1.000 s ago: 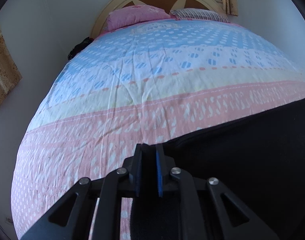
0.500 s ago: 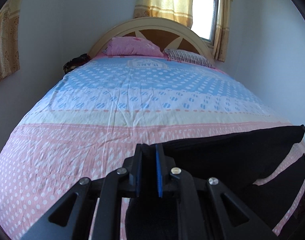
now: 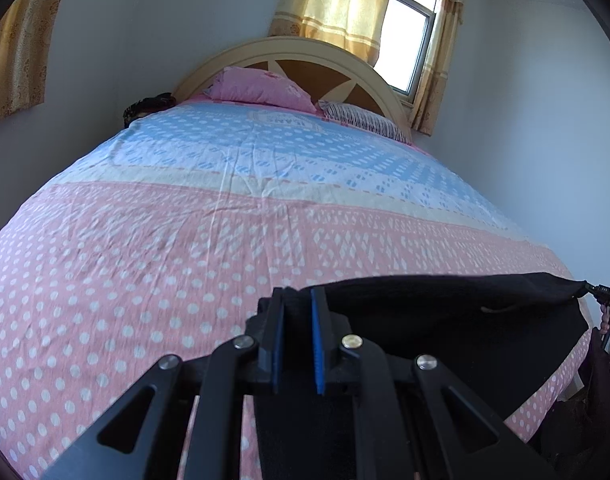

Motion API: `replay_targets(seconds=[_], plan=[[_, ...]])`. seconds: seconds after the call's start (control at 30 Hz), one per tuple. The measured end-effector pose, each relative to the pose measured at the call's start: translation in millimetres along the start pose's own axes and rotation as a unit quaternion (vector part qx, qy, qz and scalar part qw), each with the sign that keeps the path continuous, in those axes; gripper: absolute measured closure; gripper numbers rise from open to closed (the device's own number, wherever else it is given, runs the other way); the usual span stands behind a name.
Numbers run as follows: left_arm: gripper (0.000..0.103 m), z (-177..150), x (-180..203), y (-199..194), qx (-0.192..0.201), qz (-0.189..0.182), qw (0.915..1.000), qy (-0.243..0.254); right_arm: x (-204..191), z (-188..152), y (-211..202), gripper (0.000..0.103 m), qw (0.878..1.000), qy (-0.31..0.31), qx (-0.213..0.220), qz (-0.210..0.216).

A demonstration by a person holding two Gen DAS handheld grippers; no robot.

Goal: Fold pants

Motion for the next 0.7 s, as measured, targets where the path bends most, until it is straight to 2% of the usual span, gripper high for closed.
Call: replay_targets(seconds=[0.1,0.3,0.33,0.4,0.43,0.53,0.57,0.63,0.7], plan=[[0.09,-15.1,-0.8,-5.8,-0.004,-0.003,1.0,-0.008,13.0,-9.4,-4.0,0.099,1.0,0.009,-0.009,-0.008],[0.09,-36.1,7.4,-1.8,-0.027,0.021,0.999,0.03,22.9,-25.4,-1.3,0.098,0.999,0.001,-0.047,-0.026],[0.09,-36.9,8.7,-2.0,-0.026,0.026,0.9986,0.038,24.1,-25.2,-4.1,0.093,0.999,0.006,-0.044,-0.03],[0.09,-35.7,10.9,-3.8,-0.023,0.03,0.9982,0.045,23.0,-23.5,-16.5,0.065,0.997,0.003,-0.025,-0.067],[0.09,-35.3,12.2,-4.9,-0.022,0.033,0.9979,0.051,18.9,-22.0,-26.9,0.043,0.997,-0.006,-0.009,-0.079],[0.09,-35.8,15.1,-8.5,-0.019,0.038,0.9972,0.062,-10.7,-20.7,-61.5,0.041,0.994,-0.056,0.039,-0.091],[0.09,-35.5,16.2,-9.0,-0.018,0.04,0.9968,0.067,-28.2,-23.6,-71.1,0.041,0.992,-0.082,0.043,-0.083],[0.09,-35.6,18.0,-10.8,-0.016,0.043,0.9963,0.073,-70.4,-35.8,-82.7,0.041,0.988,-0.143,0.03,-0.043],[0.09,-36.1,18.0,-12.7,-0.014,0.043,0.9964,0.072,-124.9,-64.7,-85.4,0.041,0.974,-0.225,0.003,0.004]])
Point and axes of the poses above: each gripper's, at about its wrist camera, not at the fingertips, and y roughly the way its jaws point, x to its right, z to its top, the point moved 3 cm from there along y, roughly the way its jaws point, and after that the axes turned 8 degrees about y, right-handed, at the moved point
